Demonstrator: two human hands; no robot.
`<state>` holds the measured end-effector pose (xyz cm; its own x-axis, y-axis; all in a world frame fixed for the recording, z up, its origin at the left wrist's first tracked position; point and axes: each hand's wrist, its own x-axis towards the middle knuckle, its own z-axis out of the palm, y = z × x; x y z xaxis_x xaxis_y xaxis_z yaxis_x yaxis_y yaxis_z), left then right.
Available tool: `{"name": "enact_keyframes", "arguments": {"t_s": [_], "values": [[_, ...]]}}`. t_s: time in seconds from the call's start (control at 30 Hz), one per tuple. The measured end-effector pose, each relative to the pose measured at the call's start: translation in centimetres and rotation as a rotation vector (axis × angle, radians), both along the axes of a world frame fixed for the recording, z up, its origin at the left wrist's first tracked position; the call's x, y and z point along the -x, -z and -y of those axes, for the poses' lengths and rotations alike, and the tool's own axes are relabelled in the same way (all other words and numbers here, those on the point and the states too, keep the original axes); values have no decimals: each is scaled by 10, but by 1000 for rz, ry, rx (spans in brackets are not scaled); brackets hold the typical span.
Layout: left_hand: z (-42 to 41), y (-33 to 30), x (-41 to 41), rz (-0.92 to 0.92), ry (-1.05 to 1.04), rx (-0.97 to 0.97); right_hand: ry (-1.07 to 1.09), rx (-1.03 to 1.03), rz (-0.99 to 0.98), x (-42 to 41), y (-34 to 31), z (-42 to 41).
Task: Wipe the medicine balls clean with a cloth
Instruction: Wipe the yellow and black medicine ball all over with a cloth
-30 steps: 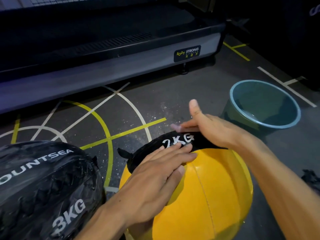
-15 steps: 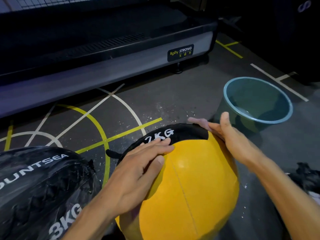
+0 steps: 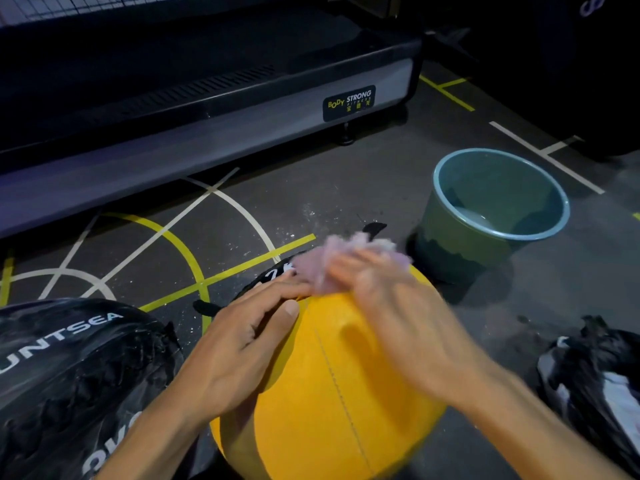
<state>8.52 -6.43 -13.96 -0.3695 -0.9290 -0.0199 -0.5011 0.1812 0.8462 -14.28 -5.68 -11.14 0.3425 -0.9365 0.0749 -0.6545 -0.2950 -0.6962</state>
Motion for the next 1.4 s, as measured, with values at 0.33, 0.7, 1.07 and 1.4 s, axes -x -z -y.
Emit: {"name": "enact_keyframes", "arguments": {"t_s": [0.33,0.7,1.07,1.4], "values": [[42,0,1,-180,63,-373,383,-131,92,67,40,33],[53,5,7,-430,-39,-458,366,22,319,7,14,38],[80,4,-29,3,-162,-269,359,41,407,36,3,-13],[72,-7,-17,301,-118,-83,989,-64,517,83,104,-18]]}}
